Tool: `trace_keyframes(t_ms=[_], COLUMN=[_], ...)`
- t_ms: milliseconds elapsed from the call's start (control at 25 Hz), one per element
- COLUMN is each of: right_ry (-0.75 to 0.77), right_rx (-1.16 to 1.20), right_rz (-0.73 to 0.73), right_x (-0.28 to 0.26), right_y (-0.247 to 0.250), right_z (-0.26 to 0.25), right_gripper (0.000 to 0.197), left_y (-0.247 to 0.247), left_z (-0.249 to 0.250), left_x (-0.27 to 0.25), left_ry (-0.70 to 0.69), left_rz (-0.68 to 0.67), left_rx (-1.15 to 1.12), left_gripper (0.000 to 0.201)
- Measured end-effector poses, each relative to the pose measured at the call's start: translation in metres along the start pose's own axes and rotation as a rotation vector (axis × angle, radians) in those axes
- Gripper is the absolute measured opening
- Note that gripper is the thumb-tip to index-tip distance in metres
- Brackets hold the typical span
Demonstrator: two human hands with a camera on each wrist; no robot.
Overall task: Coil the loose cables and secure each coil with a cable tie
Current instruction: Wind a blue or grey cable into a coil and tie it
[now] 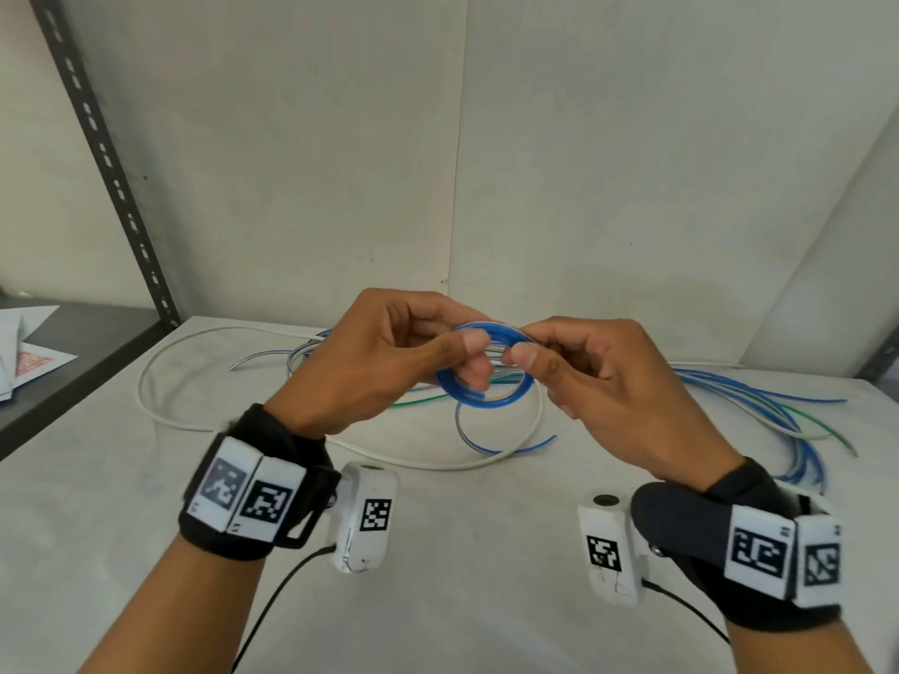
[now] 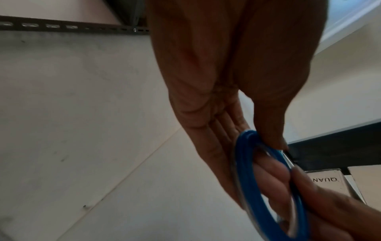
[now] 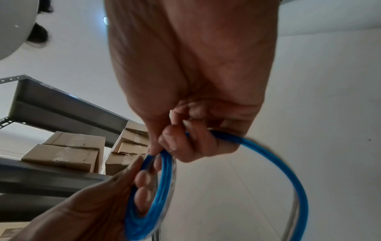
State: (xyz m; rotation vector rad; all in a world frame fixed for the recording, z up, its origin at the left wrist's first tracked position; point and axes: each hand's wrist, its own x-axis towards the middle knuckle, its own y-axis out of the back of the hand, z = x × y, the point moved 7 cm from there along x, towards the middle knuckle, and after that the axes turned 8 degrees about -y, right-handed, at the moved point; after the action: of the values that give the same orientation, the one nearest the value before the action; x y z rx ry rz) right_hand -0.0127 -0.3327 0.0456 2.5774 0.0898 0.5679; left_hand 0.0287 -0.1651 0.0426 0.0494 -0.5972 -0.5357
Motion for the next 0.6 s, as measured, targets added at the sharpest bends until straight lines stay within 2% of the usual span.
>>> trace_keyframes(t_ms=[160,280,400,480,600], right_ry=[-0.018,0.030,0.081,0.044,-0.050], right_rx=[-0.011,-0.097,-0.183,-0.122,0.130], right_rz=[-0.010,0.119,0.229,0.201,0.171], right_x=[0.001,0.004,0.003,0.004,0.003], right_y=[-0.002,0.000,-0.002,-0.005,-0.006], right_z=[0.003,0.003,0.001,0.002,0.001], right_gripper=[0.026,0.021,0.025,0.029,0.031], left_y=[0.005,0.008,0.012,0.013,0.009], left_z=[0.002,0.005,0.005,0.005,0.006], left_x=[-0.004,-0.003,-0.001,0.000,0.000], left_ry=[0.058,0.036,0.003,-0.023,-0.020], left_rz=[-0.035,0.039,0.135,0.169,0.210], left_rx=[0.050,0.037,0.010,0.001,-0.071], left_gripper=[0.020,0.020,0.023,0.022,0.022])
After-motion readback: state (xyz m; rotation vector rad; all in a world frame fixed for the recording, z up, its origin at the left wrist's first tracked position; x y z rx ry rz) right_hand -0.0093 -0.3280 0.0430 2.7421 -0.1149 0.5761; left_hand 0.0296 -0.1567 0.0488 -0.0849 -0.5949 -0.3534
